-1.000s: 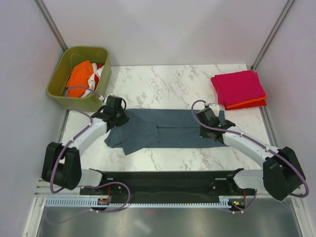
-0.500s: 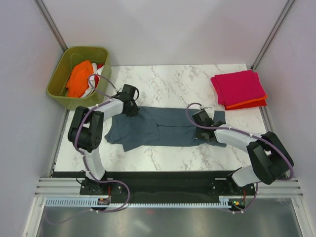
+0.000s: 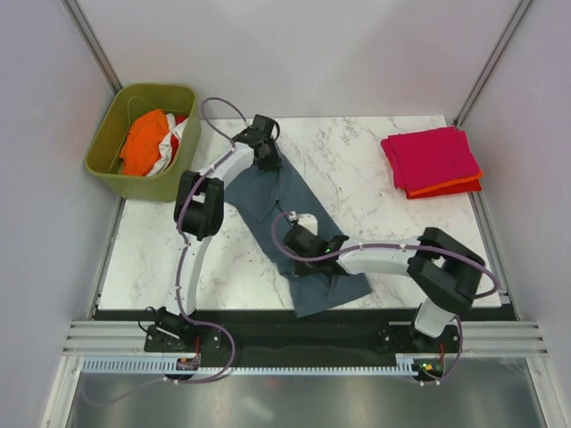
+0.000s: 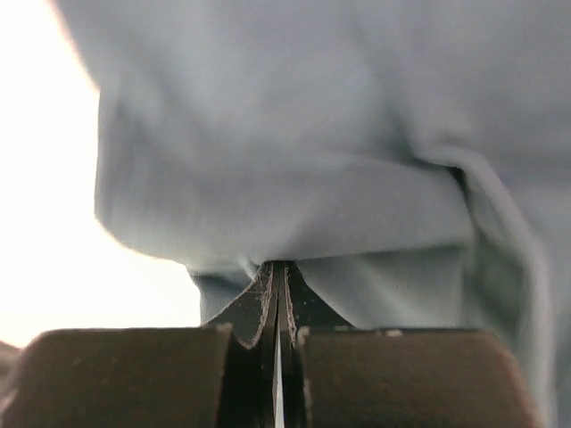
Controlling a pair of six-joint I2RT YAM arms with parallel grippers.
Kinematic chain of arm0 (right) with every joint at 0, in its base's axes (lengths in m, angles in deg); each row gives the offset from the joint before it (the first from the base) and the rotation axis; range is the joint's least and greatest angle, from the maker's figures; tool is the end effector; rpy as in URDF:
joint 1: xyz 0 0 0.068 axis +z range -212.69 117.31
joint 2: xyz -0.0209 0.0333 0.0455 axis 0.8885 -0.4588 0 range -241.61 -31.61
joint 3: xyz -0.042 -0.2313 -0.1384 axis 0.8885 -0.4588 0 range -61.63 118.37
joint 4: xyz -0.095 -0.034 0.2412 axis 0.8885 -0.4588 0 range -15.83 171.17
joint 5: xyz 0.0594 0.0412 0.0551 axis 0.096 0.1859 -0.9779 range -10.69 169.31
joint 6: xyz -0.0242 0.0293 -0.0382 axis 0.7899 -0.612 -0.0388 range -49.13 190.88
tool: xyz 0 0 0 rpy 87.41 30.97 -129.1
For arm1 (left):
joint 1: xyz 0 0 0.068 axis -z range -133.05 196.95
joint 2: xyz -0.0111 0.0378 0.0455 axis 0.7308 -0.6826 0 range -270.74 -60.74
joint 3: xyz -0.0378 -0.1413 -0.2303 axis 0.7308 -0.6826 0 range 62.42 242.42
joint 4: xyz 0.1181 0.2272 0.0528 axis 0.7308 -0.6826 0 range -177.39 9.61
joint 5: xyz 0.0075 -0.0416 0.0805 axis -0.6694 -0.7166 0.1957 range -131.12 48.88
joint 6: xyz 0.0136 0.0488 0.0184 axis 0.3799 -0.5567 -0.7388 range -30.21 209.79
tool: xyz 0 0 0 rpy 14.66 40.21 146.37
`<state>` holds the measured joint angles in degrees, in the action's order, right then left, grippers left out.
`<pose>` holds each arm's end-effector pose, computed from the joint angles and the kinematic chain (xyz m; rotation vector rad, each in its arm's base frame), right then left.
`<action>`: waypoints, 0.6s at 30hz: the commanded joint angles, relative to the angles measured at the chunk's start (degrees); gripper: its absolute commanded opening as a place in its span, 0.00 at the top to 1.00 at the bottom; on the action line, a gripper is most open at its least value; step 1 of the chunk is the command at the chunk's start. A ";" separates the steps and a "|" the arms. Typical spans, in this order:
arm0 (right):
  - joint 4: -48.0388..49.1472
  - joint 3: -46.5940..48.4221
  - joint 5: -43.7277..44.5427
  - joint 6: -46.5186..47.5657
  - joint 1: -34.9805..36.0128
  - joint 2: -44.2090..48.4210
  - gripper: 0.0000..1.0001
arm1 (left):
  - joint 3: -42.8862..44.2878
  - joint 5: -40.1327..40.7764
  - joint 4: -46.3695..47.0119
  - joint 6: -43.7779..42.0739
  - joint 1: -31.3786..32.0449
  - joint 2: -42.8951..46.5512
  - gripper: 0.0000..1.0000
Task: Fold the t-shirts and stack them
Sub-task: Fold the tshirt
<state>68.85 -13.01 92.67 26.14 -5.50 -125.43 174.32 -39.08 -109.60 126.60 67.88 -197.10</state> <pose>0.1755 0.2570 0.1538 -0.1924 2.5750 0.3936 0.4898 -0.1860 0.1606 -0.3667 2.5192 -0.3636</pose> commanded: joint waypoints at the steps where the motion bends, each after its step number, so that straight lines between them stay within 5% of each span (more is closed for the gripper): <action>1: -1.14 6.29 -8.61 -2.03 3.89 -6.89 1.00 | 16.39 -8.69 -7.87 -3.86 2.01 -10.21 0.98; 3: -0.52 9.28 -9.41 -0.46 3.90 -6.55 1.00 | 23.59 -11.44 -8.32 -2.90 2.10 -12.96 0.98; 6: -0.16 10.44 -6.87 2.35 2.67 0.10 0.87 | 27.75 -14.43 -6.57 -1.40 2.10 -15.43 0.98; 8: 1.32 9.05 -7.56 3.68 -1.27 3.71 0.72 | 27.67 -15.93 -4.20 -1.22 2.10 -15.35 0.98; 11: 3.43 7.46 -12.03 5.79 -9.97 9.43 0.69 | 27.59 -17.07 -2.96 -2.71 2.01 -14.38 0.97; 18: 7.12 9.47 -20.73 9.66 -28.70 7.10 0.55 | 16.53 -17.25 -0.94 -7.99 1.48 3.06 0.92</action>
<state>74.36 -4.96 78.42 33.01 -31.23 -114.63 194.14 -53.85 -112.95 123.33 69.47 -207.74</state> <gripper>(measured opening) 0.436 0.069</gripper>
